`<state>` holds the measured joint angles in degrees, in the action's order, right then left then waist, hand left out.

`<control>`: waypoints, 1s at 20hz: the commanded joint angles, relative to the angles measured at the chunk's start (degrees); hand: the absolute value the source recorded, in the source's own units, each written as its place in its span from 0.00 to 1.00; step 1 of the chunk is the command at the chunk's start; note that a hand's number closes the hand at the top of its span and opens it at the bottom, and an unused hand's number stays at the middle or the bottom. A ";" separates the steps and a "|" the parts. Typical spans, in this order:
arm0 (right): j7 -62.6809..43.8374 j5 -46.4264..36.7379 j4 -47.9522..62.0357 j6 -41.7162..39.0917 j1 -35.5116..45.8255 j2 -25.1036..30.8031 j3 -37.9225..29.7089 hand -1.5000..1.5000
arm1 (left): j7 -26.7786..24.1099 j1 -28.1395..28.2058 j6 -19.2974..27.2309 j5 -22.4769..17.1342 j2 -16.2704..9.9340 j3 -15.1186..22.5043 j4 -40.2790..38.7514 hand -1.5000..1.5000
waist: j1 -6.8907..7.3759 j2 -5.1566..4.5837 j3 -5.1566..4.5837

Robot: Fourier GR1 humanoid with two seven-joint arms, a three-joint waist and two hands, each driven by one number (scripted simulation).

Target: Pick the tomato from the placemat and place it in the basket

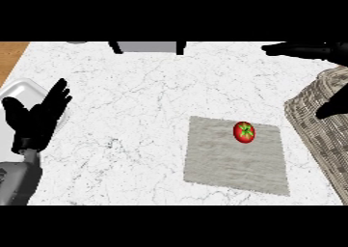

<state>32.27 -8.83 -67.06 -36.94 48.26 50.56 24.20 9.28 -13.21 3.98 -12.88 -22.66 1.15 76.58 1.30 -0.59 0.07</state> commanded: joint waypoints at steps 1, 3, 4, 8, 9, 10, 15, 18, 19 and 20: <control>13.02 -2.91 4.54 -2.13 -3.70 -0.57 1.96 0.00 | 4.54 -1.13 -0.39 -1.06 -1.23 -0.85 2.75 0.50 | 0.13 0.17 0.06; 15.02 -3.83 7.22 1.33 -4.16 -3.30 2.92 0.00 | 2.76 -0.19 0.85 0.38 0.91 0.41 2.42 0.50 | 0.24 0.09 0.04; 15.30 -4.60 8.03 2.40 -3.80 -4.21 3.02 0.00 | 1.57 0.28 0.21 0.89 -0.02 -0.25 1.63 0.50 | 0.05 0.17 -0.01; 18.06 -6.57 11.81 8.48 -6.24 -9.36 5.12 0.00 | -0.55 0.65 0.19 1.88 1.50 0.05 -0.44 0.50 | -0.23 0.08 -0.03; 14.44 -7.15 11.33 10.07 -5.97 -13.26 6.37 0.00 | 1.22 -0.15 -2.51 -0.73 -1.69 -2.86 -0.16 0.50 | -0.08 0.20 -0.04; 16.17 -5.73 12.57 7.95 -5.85 -12.01 5.15 0.00 | 0.21 2.62 0.06 1.88 1.61 0.25 1.81 0.50 | -0.17 0.31 -0.04; 16.80 -9.04 17.85 12.19 -6.58 -18.58 6.58 0.00 | 2.53 1.91 -2.20 -0.05 -0.17 -2.45 2.97 0.50 | -0.26 0.37 -0.03; 15.83 -14.34 20.41 13.93 -5.52 -19.16 8.97 0.00 | 0.64 0.74 0.38 3.31 3.01 -0.40 1.28 0.50 | -0.47 0.27 -0.05; 13.71 -14.72 23.01 14.00 -3.01 -22.91 9.03 0.00 | 1.81 1.20 -1.36 2.08 1.19 -1.65 2.37 0.50 | -0.05 0.25 -0.05; 15.32 -15.89 19.82 15.49 -7.47 -21.21 9.42 0.00 | 3.07 -1.21 -0.30 2.50 2.38 -1.67 0.84 0.50 | -0.91 0.42 -0.06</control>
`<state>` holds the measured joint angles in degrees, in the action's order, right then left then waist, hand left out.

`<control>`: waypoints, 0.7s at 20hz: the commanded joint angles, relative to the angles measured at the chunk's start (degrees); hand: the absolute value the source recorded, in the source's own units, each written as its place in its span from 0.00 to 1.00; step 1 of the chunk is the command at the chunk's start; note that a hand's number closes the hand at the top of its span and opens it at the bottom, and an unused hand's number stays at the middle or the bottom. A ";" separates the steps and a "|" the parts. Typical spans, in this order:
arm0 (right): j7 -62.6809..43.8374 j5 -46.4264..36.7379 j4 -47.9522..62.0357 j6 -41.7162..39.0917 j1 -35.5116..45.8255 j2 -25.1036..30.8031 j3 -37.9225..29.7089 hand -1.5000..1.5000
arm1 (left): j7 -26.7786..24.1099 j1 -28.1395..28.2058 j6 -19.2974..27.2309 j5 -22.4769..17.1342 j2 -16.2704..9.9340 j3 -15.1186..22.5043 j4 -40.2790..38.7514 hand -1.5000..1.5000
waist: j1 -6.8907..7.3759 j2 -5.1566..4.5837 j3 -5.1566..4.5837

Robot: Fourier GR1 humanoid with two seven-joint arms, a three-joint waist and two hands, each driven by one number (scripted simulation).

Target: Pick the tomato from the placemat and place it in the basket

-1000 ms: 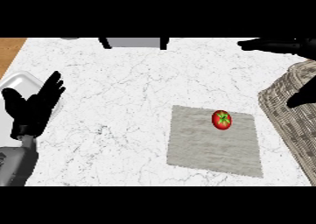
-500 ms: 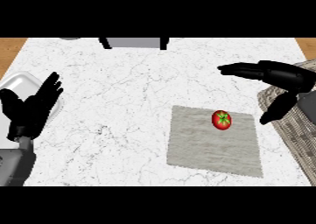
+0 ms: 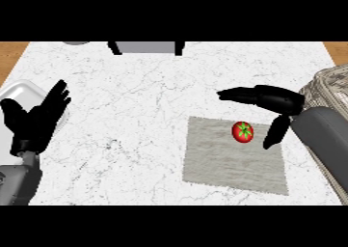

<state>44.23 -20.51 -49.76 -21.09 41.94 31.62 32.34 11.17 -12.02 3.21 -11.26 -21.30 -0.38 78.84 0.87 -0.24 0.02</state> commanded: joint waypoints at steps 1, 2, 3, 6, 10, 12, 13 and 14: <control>3.97 -5.26 8.64 0.28 2.66 -5.43 0.88 0.00 | -1.64 2.13 -1.10 1.15 0.29 -0.05 0.06 0.50 | 0.37 -0.07 0.01; 3.67 -5.82 3.46 -2.16 1.12 -1.88 0.76 0.00 | 0.40 -0.75 -0.77 0.74 -0.99 -2.15 -0.48 0.50 | -0.41 0.15 -0.02; 6.01 -7.90 9.37 0.21 1.62 -3.36 1.89 0.00 | -0.86 2.49 -0.57 1.17 0.89 -0.25 1.78 0.50 | 0.23 0.00 0.01; 7.75 -11.15 15.98 3.90 3.38 -6.94 1.71 0.00 | 2.77 0.10 -1.14 0.35 -0.49 -1.84 3.23 0.50 | 0.50 -0.08 0.04; 12.25 -11.81 19.37 0.74 6.90 -4.89 -1.08 0.00 | -0.17 1.10 -3.90 0.02 -0.97 -3.71 0.16 0.50 | 0.31 -0.07 0.01; 12.54 -13.07 19.08 4.53 3.39 -7.35 -0.55 0.00 | -0.77 1.04 -1.43 2.62 1.42 -1.99 0.70 0.50 | -0.01 -0.01 0.01; 10.46 -11.94 16.01 2.19 4.60 -7.77 -1.61 0.00 | -0.50 -1.59 0.29 4.13 3.42 -0.85 -2.08 0.50 | -0.52 0.08 -0.01; 13.80 -12.68 19.53 2.22 4.79 -6.97 -1.00 0.00 | -3.55 -2.23 -0.65 3.68 3.90 -1.51 -5.17 0.50 | -0.31 -0.13 -0.01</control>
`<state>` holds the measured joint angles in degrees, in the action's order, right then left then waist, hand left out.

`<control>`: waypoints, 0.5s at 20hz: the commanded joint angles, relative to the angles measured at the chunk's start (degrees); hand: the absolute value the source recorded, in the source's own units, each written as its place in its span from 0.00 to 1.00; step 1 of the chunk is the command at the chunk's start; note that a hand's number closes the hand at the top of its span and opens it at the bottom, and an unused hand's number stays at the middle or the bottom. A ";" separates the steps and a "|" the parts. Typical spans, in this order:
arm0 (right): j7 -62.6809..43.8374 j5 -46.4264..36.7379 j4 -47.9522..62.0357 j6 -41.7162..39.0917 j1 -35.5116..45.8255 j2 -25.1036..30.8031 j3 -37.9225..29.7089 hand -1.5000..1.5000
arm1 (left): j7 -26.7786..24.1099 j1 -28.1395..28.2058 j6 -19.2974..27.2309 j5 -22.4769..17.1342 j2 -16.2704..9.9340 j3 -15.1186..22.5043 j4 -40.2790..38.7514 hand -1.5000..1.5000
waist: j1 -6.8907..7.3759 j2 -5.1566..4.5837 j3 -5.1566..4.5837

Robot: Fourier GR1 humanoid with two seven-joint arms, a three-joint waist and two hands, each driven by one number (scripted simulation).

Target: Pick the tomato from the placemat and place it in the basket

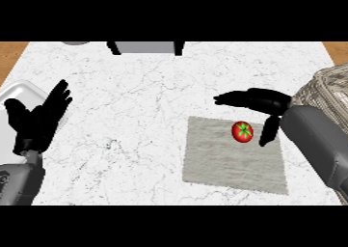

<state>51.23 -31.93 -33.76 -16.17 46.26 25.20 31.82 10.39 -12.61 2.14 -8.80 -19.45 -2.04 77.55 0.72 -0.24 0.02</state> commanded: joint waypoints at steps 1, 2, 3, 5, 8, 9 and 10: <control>6.19 -0.38 1.41 -6.20 2.06 1.59 -1.61 0.00 | 0.73 -3.09 -0.74 -0.12 -0.46 -1.87 -3.82 0.50 | -0.38 0.06 -0.02; 9.39 -0.90 5.50 -5.97 3.14 1.85 -1.10 0.00 | -0.87 -0.22 -0.82 0.50 0.23 -0.48 -0.64 0.50 | 0.45 -0.12 0.01; 10.50 0.08 2.62 -7.20 1.51 3.26 -1.05 0.00 | 0.78 -0.19 -0.92 0.01 -0.23 -0.94 -0.38 0.50 | 0.00 0.07 0.00; 10.13 -1.23 4.76 -3.95 0.51 0.08 0.15 0.00 | 0.53 -2.28 0.20 0.87 1.07 -0.69 -2.56 0.50 | 0.05 -0.15 0.01; 10.67 -0.57 0.24 -6.86 -0.67 2.45 0.72 0.00 | 4.39 -0.63 -2.49 -1.85 -2.09 -2.75 2.15 0.50 | -0.19 0.30 0.00; 12.75 -0.96 1.56 -4.81 -1.84 2.80 0.79 0.00 | 1.41 -1.02 -0.80 1.01 -0.20 -0.87 0.97 0.50 | -0.25 0.11 0.00; 9.03 -0.92 -2.52 -5.14 -2.38 1.43 1.12 0.00 | 0.12 1.92 0.25 1.35 1.72 -0.45 0.98 0.50 | -0.56 0.33 -0.03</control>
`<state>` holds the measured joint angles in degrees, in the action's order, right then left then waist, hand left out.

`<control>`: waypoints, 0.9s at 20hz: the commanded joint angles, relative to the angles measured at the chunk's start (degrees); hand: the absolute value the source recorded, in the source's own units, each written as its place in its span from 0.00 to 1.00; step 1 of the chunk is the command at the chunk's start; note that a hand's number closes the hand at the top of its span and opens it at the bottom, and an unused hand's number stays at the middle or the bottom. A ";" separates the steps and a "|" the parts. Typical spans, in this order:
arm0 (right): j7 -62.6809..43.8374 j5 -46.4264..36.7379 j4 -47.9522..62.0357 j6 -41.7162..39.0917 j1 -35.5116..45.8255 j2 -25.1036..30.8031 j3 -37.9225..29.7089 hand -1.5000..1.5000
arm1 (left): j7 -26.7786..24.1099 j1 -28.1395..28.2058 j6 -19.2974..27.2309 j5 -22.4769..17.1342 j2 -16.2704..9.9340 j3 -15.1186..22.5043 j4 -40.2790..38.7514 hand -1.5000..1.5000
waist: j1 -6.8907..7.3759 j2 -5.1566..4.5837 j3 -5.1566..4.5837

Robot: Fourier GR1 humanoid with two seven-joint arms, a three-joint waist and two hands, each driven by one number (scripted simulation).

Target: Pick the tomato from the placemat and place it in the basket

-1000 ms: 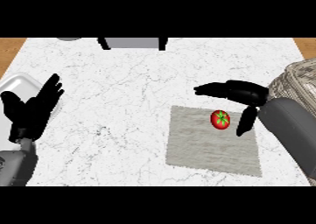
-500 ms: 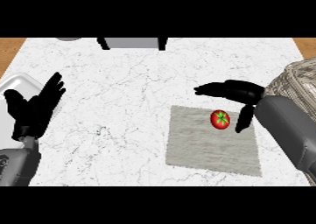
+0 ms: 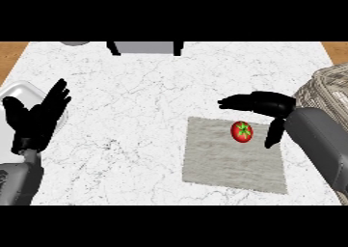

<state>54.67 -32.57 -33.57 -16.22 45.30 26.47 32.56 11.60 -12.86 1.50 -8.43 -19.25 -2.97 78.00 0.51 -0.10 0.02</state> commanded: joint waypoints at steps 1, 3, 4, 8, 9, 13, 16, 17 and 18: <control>7.51 -1.60 1.63 -2.67 -1.18 -0.86 0.86 0.00 | -1.27 1.42 -1.62 -0.05 -0.70 -0.95 -0.98 0.50 | 0.23 -0.12 0.00; 7.03 -3.01 4.91 -0.37 1.53 -1.51 -0.99 0.00 | -1.28 3.43 -1.44 -0.08 0.78 -0.55 1.79 0.50 | 0.46 -0.12 0.00; 7.04 -3.48 4.68 1.47 -0.13 -2.41 -0.83 0.00 | 0.38 -0.56 0.73 1.33 1.80 0.06 1.02 0.50 | 0.13 -0.12 0.01; 5.92 -5.50 7.07 1.71 2.26 -3.22 -2.89 0.00 | -0.84 1.65 -2.85 0.04 0.42 -1.86 0.52 0.50 | 0.28 -0.11 0.00; 3.73 -6.40 2.04 3.71 -2.47 -3.95 -1.35 0.00 | 0.51 -0.04 -1.36 0.98 0.99 -1.62 -0.27 0.50 | -0.29 0.05 -0.01; 4.78 -8.31 7.98 4.10 2.78 -5.24 -3.78 0.00 | 0.42 -1.38 -2.48 0.55 0.74 -2.77 -0.09 0.50 | 0.19 -0.12 0.00; 7.21 -12.46 2.02 7.71 -2.42 -2.73 0.62 1.00 | 1.11 1.20 -1.29 1.58 1.73 -1.93 1.39 0.50 | -0.24 0.08 -0.01; 6.43 -13.29 3.46 11.56 -4.75 -4.62 0.26 1.00 | -1.87 2.11 -1.21 3.00 2.41 -1.43 0.01 0.50 | -0.18 -0.01 -0.01; 7.40 -14.06 8.01 12.70 -1.89 -5.94 -1.07 1.00 | -2.12 2.48 -2.56 2.05 1.62 -2.39 0.58 0.50 | 0.31 -0.14 0.01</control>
<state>57.44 -43.62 -29.23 -7.79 43.48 21.97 31.95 11.01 -11.53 -0.52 -6.93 -18.07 -5.12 78.64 0.50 -0.10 -0.02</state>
